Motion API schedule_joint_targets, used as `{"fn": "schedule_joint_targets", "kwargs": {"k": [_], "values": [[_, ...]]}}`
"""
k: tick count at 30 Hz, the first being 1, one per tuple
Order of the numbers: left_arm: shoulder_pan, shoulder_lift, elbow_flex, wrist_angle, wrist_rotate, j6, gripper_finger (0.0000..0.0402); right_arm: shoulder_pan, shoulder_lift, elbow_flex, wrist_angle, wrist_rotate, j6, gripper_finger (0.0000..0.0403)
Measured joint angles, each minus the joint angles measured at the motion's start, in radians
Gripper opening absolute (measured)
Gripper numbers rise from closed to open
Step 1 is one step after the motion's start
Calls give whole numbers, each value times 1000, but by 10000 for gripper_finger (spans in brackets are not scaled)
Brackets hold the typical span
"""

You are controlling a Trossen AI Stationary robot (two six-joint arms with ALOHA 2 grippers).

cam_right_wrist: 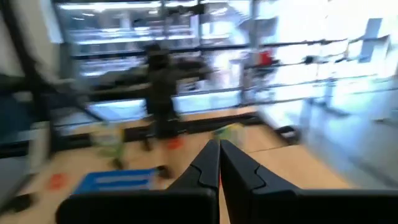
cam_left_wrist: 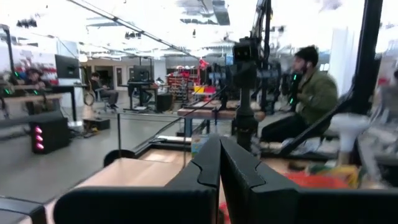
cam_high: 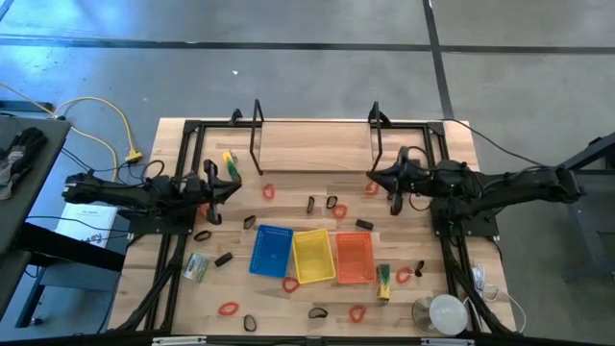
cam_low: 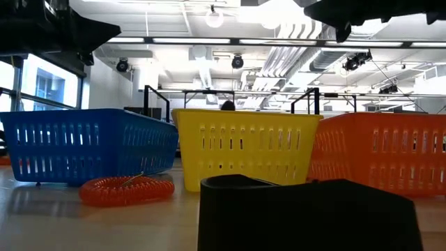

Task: Pick & Place Office Desk Supplies
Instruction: Put the crayon box into the orange basket

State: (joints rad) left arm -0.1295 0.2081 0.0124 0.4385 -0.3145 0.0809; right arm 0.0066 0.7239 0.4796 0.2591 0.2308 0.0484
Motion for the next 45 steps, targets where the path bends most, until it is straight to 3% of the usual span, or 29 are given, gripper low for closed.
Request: {"fn": "schedule_joint_targets", "kwargs": {"k": [5,9,14,19,24,28,31,39,45], "values": [[-1,33,0,2,0,10,0,0,-26,134,-269,109,-48,30],[-1,62,0,6,7,-52,0,0,4,246,-575,225,30,88],[-15,114,0,33,10,-201,1,-25,35,373,-934,399,420,176],[-58,202,0,150,10,-289,1,-103,42,467,-1221,354,576,247],[-88,318,0,349,6,-189,1,-189,79,472,-1341,199,669,284],[-97,411,0,471,5,-161,9,-252,146,471,-1426,143,735,288],[-89,465,1,532,5,-184,37,-292,203,471,-1443,123,738,285],[-86,534,11,539,3,-269,148,-366,351,471,-1482,17,864,283],[-96,548,12,539,3,-270,170,-449,422,471,-1490,23,820,283]]}}
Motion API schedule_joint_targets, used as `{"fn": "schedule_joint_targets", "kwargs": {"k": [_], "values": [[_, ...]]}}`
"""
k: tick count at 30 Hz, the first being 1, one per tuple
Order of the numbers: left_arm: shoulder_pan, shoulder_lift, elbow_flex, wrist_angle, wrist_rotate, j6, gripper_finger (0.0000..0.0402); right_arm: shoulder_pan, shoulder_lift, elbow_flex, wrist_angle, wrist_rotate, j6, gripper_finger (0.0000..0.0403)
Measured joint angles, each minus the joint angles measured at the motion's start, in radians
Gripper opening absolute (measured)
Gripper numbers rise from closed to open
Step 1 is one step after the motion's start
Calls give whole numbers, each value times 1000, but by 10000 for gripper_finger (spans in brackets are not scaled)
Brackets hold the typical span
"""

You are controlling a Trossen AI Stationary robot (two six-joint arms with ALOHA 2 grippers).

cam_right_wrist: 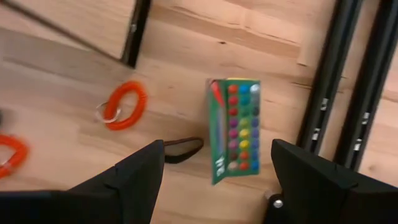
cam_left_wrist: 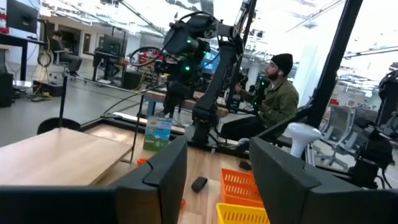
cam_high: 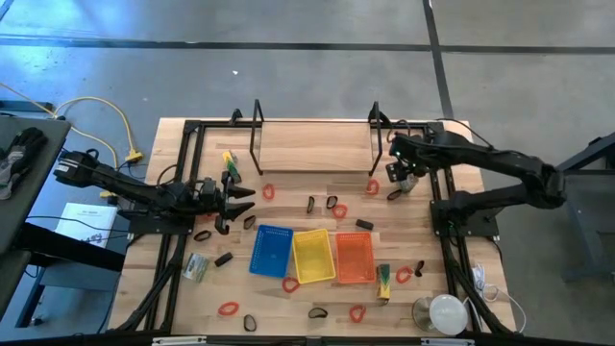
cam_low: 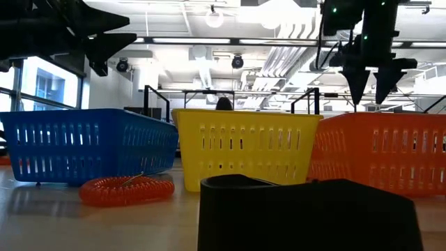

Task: Pick & Place Office Desk Supplies
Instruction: Put the crayon box into the orange basket

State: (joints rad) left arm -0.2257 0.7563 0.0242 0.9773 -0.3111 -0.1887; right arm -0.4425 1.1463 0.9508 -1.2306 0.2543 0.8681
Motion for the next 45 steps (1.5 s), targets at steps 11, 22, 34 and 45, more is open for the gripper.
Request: {"fn": "schedule_joint_targets", "kwargs": {"k": [11,22,34,45], "values": [[-1,-1,1,4,0,34,171,-104,90,-34,28,1,-51,282],[-1,-1,1,5,0,31,171,-117,169,-56,111,4,-79,282],[-1,-1,2,7,0,31,171,-116,228,-114,124,-72,-96,268],[1,-1,2,1,1,0,171,-116,228,-130,134,19,-208,103]]}}
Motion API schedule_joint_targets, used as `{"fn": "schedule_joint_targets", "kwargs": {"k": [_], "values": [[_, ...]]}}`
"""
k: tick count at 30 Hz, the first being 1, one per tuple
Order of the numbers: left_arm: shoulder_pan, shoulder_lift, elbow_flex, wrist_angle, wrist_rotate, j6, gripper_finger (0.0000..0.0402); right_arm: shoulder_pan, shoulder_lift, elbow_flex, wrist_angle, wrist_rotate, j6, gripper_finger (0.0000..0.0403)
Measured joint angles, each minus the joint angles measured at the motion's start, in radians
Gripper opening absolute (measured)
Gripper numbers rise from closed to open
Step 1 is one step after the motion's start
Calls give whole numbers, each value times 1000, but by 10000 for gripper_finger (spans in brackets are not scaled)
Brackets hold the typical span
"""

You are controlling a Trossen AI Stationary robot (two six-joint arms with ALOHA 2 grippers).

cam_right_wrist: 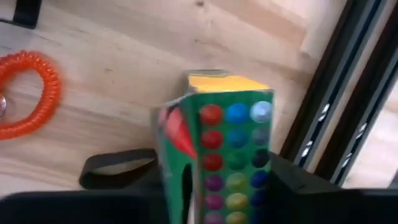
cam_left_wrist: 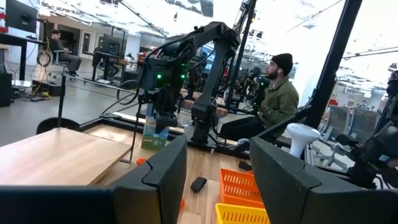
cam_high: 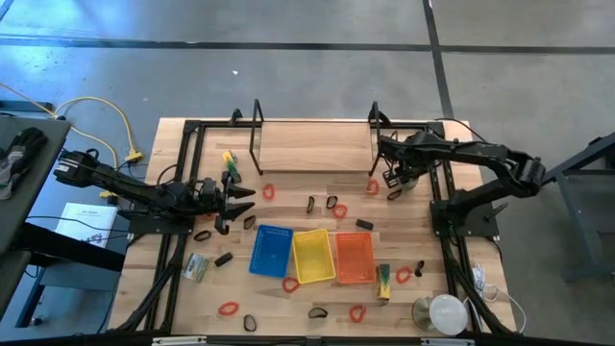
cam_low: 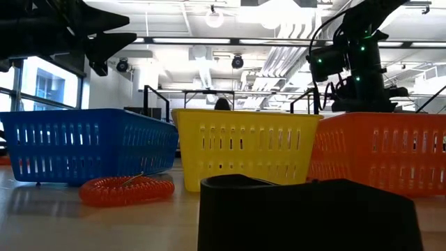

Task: Pick & Place Office Desk Supplies
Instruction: Put the crayon box into the orange basket

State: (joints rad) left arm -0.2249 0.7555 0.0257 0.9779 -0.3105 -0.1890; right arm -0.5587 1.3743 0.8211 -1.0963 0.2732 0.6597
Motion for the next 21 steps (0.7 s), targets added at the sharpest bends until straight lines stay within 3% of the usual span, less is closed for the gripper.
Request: {"fn": "schedule_joint_targets", "kwargs": {"k": [2,10,21], "values": [[0,0,0,-5,0,0,171,0,0,0,3,4,-3,77],[-2,0,0,-56,0,21,171,41,-19,5,-68,-14,28,77],[-83,0,0,-88,5,7,171,347,-111,200,-413,16,275,77]]}}
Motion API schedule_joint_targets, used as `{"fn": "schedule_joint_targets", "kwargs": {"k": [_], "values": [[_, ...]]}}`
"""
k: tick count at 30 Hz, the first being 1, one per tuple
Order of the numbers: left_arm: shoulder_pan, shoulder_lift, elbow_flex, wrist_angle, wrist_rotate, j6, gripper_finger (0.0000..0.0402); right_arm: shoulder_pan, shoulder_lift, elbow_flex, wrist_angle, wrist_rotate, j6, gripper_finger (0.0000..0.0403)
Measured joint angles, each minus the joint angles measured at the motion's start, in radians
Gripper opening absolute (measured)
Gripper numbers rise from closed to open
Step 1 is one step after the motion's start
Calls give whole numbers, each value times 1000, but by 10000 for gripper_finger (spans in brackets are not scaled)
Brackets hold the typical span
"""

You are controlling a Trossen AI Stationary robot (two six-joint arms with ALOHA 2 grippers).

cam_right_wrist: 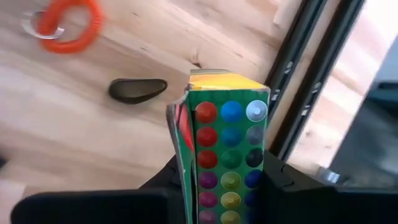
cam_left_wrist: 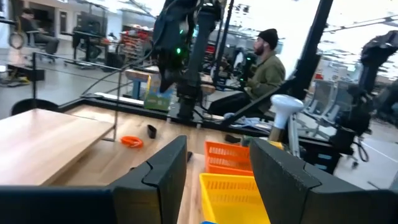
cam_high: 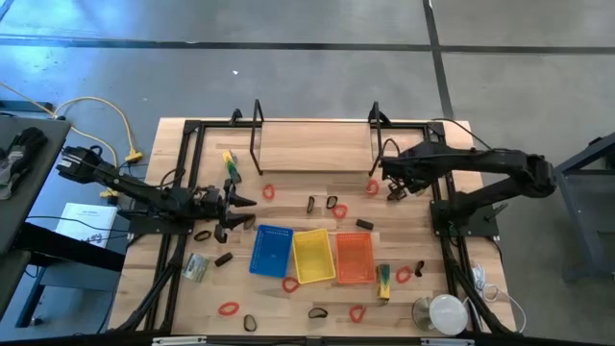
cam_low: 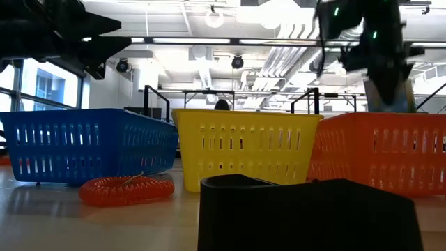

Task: Pick & Place Office Desk Supplies
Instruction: Put the crayon box into the orange basket

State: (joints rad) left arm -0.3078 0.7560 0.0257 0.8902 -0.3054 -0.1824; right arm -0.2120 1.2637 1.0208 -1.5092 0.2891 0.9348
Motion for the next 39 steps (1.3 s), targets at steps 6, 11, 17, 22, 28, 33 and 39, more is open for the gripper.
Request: {"fn": "schedule_joint_targets", "kwargs": {"k": [6,11,17,22,28,33,39], "values": [[-28,0,0,0,0,2,171,208,-16,157,-52,0,57,77],[-43,0,0,0,-1,1,171,396,-4,251,17,60,-41,77],[-57,0,0,0,-1,-2,171,593,9,265,210,32,-164,77],[-59,0,0,0,-1,-23,171,667,81,265,325,46,-243,91],[-59,0,0,1,-2,-47,171,668,213,265,374,-3,-330,82],[-59,0,0,1,-2,-52,171,668,301,265,465,-19,-427,80],[-59,0,0,0,-2,-55,171,668,349,265,529,-77,-493,94]]}}
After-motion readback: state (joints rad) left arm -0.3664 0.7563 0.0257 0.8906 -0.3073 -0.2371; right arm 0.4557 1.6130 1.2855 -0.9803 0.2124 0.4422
